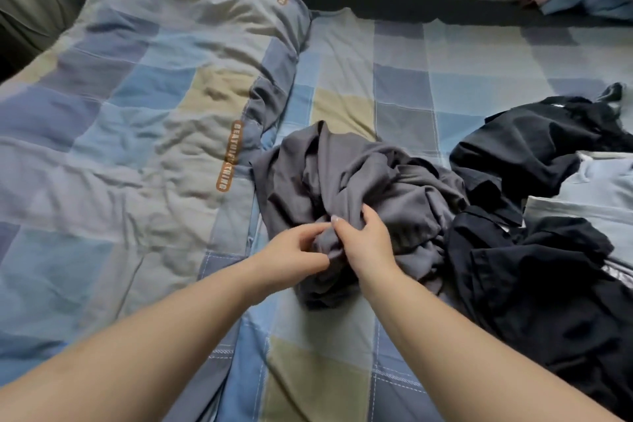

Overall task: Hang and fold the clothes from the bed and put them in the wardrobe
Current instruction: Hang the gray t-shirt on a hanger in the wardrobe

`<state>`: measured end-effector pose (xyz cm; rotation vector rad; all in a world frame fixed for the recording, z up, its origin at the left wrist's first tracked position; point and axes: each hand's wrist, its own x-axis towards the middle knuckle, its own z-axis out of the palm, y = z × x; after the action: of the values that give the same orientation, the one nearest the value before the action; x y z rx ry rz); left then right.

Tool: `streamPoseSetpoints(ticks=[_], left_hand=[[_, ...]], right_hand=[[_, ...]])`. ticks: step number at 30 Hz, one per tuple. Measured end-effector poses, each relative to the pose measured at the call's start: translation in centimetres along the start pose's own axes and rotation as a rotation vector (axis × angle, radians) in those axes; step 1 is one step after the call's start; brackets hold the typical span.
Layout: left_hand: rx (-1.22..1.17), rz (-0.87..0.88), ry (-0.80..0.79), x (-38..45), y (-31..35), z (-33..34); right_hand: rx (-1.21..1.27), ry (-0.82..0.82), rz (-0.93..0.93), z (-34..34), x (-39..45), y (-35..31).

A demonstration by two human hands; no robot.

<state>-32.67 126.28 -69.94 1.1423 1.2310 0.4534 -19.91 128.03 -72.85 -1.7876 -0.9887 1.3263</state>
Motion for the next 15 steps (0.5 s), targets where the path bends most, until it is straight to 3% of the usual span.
streamPoseSetpoints(ticks=[5,8,13,15], left_hand=[[-0.055,-0.058,0.305,-3.9,4.9,-0.3],[-0.150,-0.132,0.257,-6.2,7.5,0.7],[0.008,-0.291,0.148,-10.1,9.8,1.4],[0.029,-0.242,0.109,-12.2,10.5,2.1]], right_hand=[[-0.198,-0.176,-0.183,-2.4,-7.7,-2.9],[-0.288,-0.294,-0.285,-3.5,-13.4,-4.6],[-0.549,-0.361,-0.526,-5.3,-19.1,-7.0],[-0.652,-0.434,-0.578,-6.5,-20.7,-7.9]])
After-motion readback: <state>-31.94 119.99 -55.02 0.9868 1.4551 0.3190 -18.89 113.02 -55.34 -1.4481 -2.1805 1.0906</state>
